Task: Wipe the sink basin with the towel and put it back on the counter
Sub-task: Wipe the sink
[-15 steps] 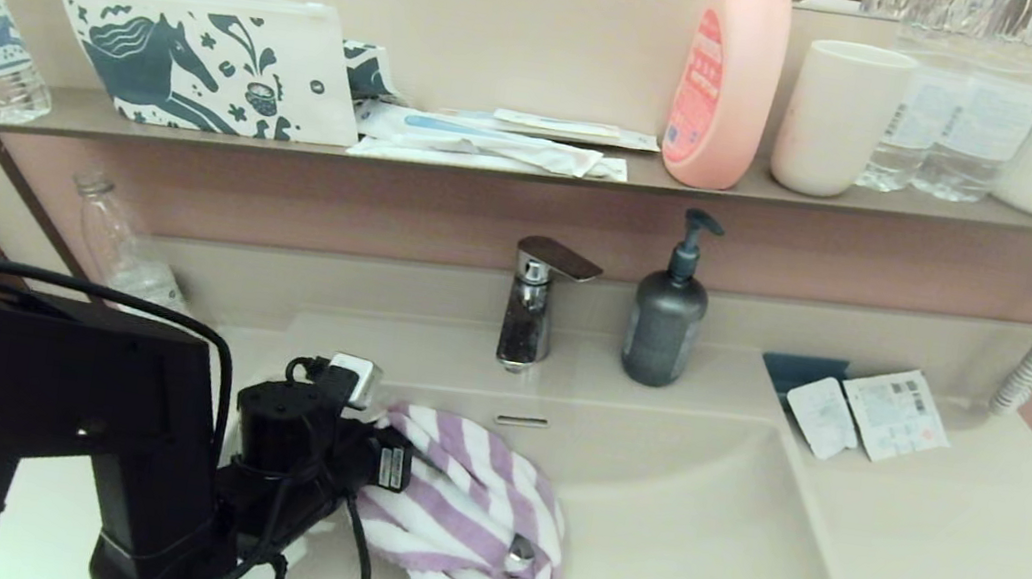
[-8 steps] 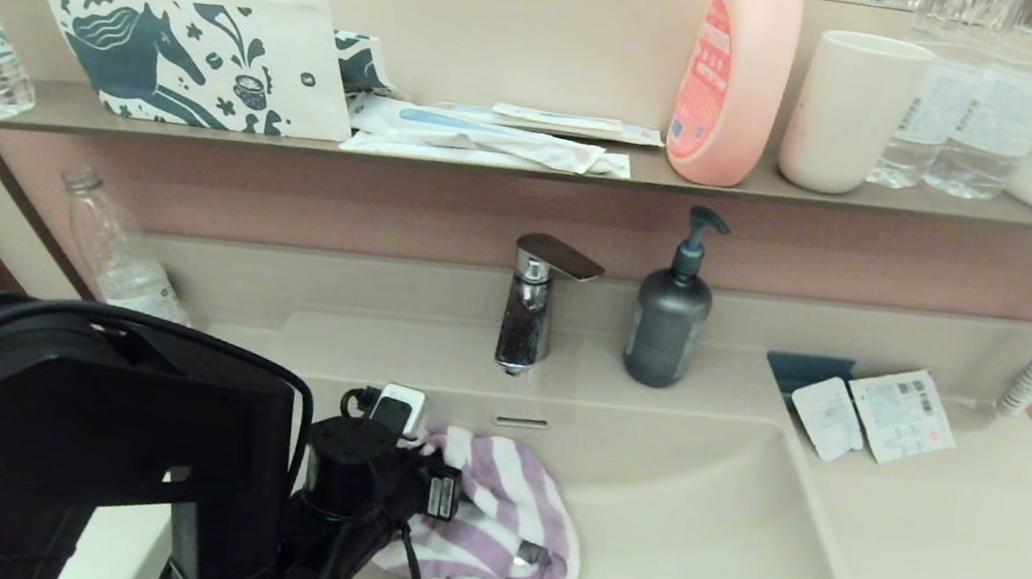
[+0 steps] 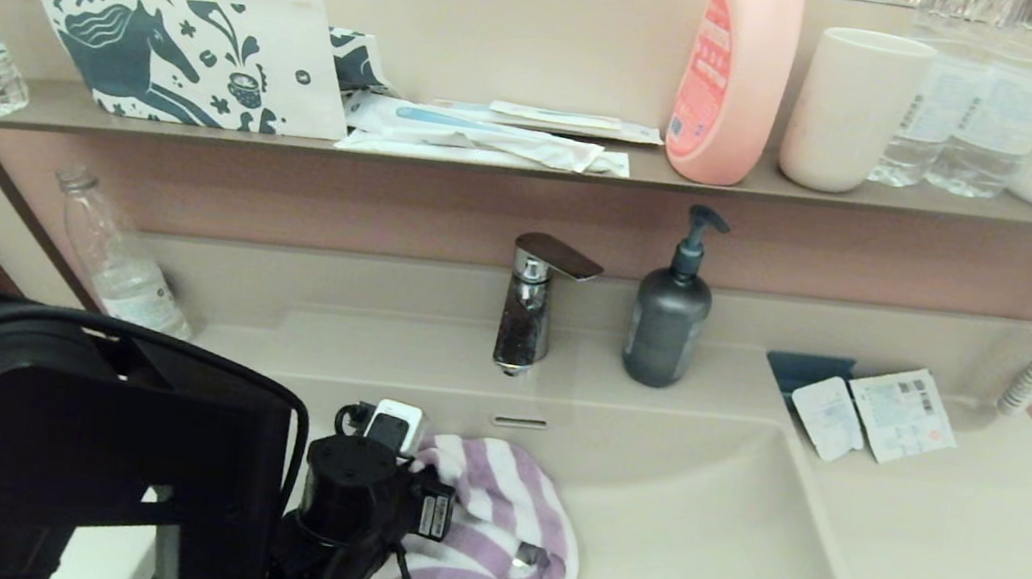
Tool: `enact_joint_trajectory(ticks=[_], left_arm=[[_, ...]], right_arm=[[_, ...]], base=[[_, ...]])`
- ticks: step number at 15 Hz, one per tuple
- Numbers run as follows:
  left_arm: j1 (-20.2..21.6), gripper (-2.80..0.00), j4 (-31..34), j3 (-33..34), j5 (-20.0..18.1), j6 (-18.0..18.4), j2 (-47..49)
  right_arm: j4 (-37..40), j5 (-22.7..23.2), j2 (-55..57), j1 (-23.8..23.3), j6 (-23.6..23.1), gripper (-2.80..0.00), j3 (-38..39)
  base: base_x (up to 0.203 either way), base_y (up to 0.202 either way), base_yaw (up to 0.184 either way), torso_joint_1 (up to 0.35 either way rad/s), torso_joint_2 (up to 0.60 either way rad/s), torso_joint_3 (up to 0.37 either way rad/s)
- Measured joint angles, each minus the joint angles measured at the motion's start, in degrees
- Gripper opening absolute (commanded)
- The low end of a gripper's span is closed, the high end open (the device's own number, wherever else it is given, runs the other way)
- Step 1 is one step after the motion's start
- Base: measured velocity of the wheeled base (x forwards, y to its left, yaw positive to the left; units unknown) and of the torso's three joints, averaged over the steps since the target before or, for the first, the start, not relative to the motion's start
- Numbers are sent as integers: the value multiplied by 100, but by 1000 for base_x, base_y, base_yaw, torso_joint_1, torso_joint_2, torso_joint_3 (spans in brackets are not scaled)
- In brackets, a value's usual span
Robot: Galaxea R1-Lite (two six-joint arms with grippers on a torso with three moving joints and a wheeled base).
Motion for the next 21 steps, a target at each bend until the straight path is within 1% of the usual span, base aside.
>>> enact_joint_trajectory(ticks=[1, 2, 6, 10, 13, 15, 16, 18, 21], left_arm=[[27, -280, 0, -6, 187, 108, -78], [99, -280, 0, -6, 277, 233, -151], [665, -280, 2, 62, 274, 515, -273], [1293, -280, 22, 145, -88, 784, -302], [1659, -280, 40, 180, -260, 878, -383], [1821, -280, 52, 182, -360, 972, -459], [1820, -280, 53, 189, -358, 954, -483], [1594, -280, 1, 273, -229, 778, -501], [1064, -280, -45, 355, 37, 266, -310]], right_arm=[[0, -1, 0, 0, -1, -280, 0], [0, -1, 0, 0, 1, -280, 0], [0, -1, 0, 0, -1, -280, 0], [0, 1, 0, 0, -1, -280, 0], [0, -1, 0, 0, -1, -280, 0], [0, 0, 0, 0, -1, -280, 0], [0, 1, 0, 0, -1, -280, 0], [-1, -1, 0, 0, 0, -280, 0], [0, -1, 0, -2, 1, -280, 0]], base=[[0, 0, 0, 0, 0, 0], [0, 0, 0, 0, 0, 0], [0, 0, 0, 0, 0, 0], [0, 0, 0, 0, 0, 0], [0, 0, 0, 0, 0, 0], [0, 0, 0, 0, 0, 0], [0, 0, 0, 0, 0, 0], [0, 0, 0, 0, 0, 0], [0, 0, 0, 0, 0, 0]])
